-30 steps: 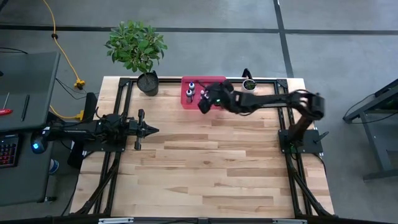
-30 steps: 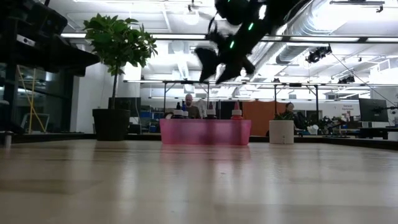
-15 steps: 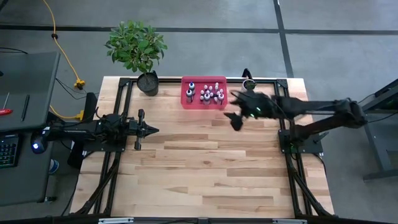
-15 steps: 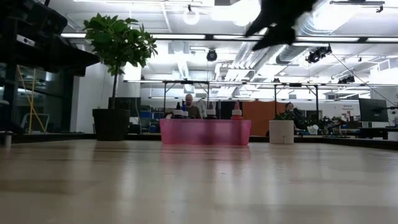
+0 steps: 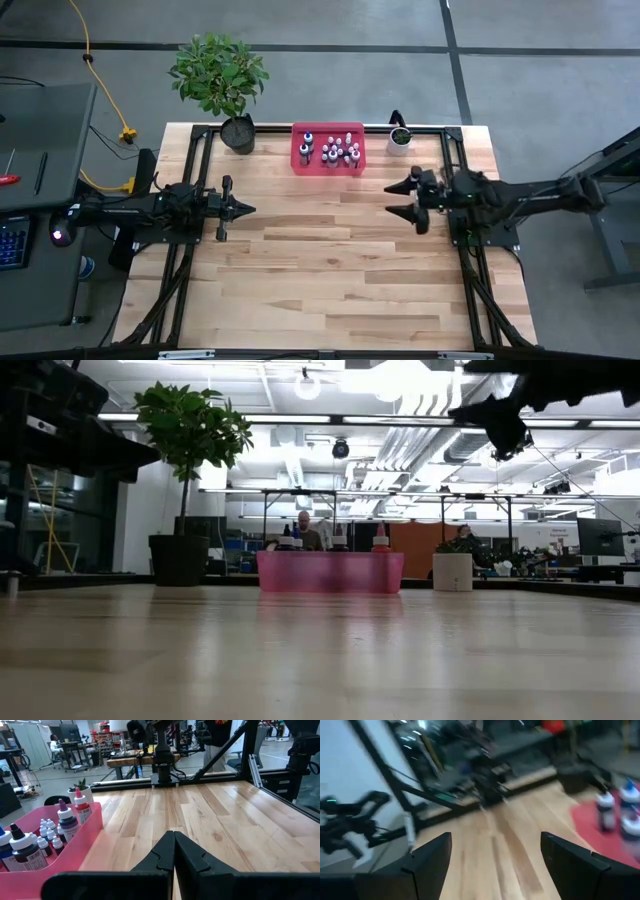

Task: Pick & Place food coloring
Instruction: Return to Home Position

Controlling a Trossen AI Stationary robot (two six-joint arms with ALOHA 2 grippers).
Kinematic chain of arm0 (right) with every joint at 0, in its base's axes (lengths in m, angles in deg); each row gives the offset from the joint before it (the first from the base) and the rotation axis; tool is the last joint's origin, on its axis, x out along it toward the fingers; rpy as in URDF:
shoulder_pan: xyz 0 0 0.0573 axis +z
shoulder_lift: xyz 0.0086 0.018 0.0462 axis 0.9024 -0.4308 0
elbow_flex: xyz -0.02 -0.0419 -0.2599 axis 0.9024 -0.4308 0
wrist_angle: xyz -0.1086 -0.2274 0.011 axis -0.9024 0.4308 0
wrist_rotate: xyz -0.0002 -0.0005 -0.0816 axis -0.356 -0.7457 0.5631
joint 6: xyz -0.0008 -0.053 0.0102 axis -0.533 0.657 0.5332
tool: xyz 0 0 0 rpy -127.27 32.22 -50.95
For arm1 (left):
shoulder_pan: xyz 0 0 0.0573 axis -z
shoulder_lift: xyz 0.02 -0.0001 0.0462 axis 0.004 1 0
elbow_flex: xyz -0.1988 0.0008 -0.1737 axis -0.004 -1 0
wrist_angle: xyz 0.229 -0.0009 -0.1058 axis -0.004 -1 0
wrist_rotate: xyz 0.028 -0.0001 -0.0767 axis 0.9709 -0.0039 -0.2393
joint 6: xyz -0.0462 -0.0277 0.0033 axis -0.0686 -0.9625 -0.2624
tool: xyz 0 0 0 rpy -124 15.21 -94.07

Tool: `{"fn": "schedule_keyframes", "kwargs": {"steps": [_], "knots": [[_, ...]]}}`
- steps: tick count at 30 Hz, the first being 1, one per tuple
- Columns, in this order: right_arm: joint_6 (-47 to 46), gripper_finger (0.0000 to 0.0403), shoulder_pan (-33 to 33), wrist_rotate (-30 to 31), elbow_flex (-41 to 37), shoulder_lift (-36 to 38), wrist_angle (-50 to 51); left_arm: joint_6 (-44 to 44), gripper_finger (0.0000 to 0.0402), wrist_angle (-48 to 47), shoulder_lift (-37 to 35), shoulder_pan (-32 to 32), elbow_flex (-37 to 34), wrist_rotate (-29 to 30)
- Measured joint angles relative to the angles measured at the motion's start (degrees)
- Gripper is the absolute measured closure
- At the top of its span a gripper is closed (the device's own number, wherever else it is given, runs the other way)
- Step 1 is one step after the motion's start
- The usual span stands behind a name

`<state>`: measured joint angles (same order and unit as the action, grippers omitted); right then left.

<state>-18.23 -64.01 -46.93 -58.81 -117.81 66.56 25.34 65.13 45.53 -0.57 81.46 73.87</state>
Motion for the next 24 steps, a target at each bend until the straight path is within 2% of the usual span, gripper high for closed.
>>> {"fn": "schedule_keyframes", "kwargs": {"steps": [6,10,17,19,24], "knots": [[5.9,0.0110,0.0,-3.4,-6.5,7.2,-7.6,0.0,0.0401,0.0,0.0,0.0,0.0,0.0],[6.2,0.0110,0.0,-5.3,-11.6,13.4,-10.7,0.0,0.0401,0.0,0.0,0.0,0.0,0.0],[6.4,0.0110,0.1,-16.7,-18.3,21.6,-16.8,0.0,0.0401,0.0,0.0,0.0,0.0,0.0],[7.2,0.0110,0.7,-17.0,-19.4,22.8,-18.4,0.0,0.0401,0.0,0.0,0.0,0.0,0.0],[10.3,0.0110,3.3,-13.3,-22.2,24.0,-23.5,0.0,0.0401,0.0,0.0,0.0,0.0,0.0]]}}
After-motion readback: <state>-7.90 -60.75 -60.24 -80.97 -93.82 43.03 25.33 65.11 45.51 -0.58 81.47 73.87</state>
